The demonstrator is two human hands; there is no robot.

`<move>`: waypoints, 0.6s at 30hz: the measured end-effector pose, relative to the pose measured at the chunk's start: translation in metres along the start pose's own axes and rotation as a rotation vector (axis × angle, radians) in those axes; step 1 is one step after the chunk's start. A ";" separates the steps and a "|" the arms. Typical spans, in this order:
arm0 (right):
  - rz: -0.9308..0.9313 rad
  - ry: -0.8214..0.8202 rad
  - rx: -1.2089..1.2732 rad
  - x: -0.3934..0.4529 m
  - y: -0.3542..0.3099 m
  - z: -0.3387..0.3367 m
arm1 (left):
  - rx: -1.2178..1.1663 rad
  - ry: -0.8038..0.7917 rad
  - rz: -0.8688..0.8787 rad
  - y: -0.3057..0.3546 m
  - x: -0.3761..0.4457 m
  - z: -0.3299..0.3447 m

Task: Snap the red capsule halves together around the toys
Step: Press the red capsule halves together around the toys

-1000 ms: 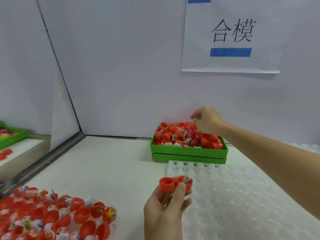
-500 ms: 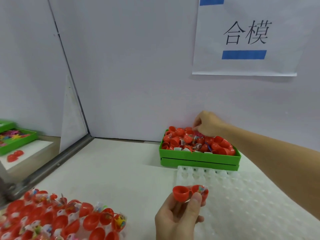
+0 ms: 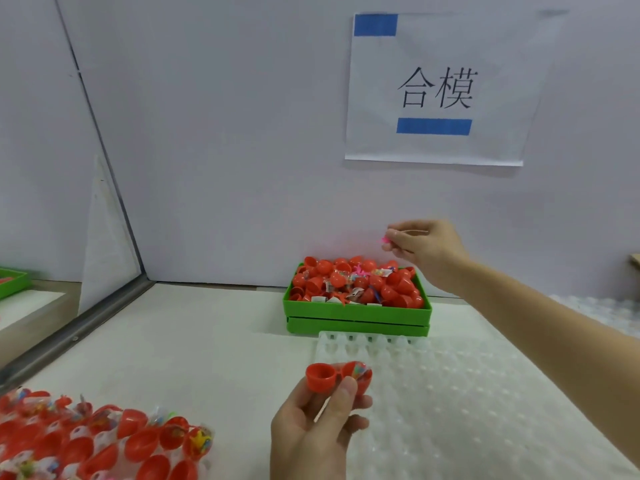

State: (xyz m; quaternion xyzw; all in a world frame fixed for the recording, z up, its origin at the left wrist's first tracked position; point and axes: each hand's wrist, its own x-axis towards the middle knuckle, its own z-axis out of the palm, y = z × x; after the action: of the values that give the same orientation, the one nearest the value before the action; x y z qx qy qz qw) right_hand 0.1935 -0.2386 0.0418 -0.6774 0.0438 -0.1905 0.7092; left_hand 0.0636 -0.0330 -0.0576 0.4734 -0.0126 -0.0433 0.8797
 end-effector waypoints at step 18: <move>-0.160 0.099 -0.019 -0.228 0.009 -0.054 | 0.019 -0.272 0.058 -0.015 -0.029 0.024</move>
State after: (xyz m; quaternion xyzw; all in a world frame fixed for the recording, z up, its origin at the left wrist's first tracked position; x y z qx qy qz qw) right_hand -0.0321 -0.2142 -0.0156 -0.6752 0.0263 -0.2796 0.6821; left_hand 0.0325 -0.0590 -0.0562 0.4709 -0.1459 -0.0817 0.8662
